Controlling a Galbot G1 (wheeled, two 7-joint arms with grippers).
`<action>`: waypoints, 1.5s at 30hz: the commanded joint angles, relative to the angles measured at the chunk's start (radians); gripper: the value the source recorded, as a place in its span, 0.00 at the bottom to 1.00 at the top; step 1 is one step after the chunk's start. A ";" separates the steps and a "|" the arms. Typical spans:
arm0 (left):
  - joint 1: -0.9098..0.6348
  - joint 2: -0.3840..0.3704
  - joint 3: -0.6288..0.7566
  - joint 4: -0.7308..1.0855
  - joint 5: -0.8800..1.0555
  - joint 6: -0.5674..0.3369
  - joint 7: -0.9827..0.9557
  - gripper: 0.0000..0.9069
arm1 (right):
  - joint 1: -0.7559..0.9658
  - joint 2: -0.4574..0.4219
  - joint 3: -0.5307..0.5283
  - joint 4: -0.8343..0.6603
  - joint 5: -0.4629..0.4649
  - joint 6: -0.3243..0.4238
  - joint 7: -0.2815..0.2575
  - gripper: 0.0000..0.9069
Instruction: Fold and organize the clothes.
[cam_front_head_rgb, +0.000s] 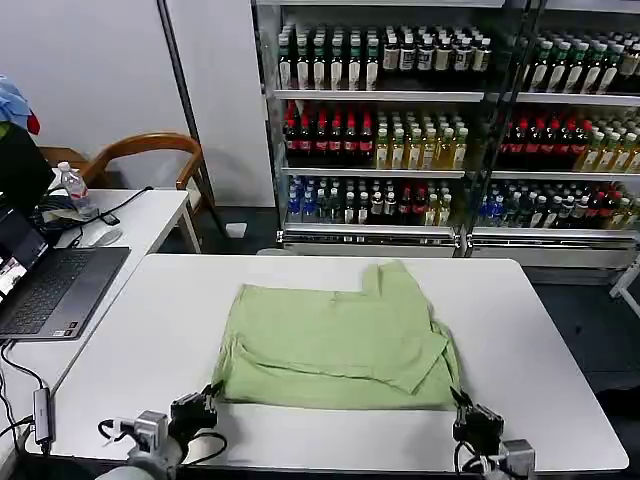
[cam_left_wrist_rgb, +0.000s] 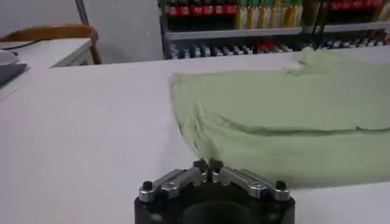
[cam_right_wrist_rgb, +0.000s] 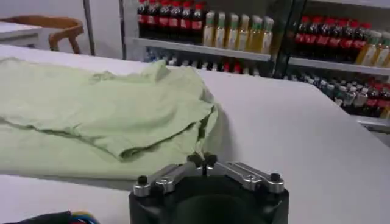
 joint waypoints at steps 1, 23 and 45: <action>0.136 0.001 -0.055 -0.081 0.007 -0.005 0.003 0.06 | -0.135 0.005 0.020 0.078 -0.031 0.007 0.000 0.00; 0.189 0.030 -0.132 -0.155 0.104 0.000 0.033 1.00 | -0.175 -0.009 0.146 0.225 0.008 0.024 -0.060 1.00; -0.407 0.066 0.032 0.161 -0.079 0.029 0.019 1.00 | 0.840 -0.006 -0.229 -0.409 0.206 -0.176 0.043 1.00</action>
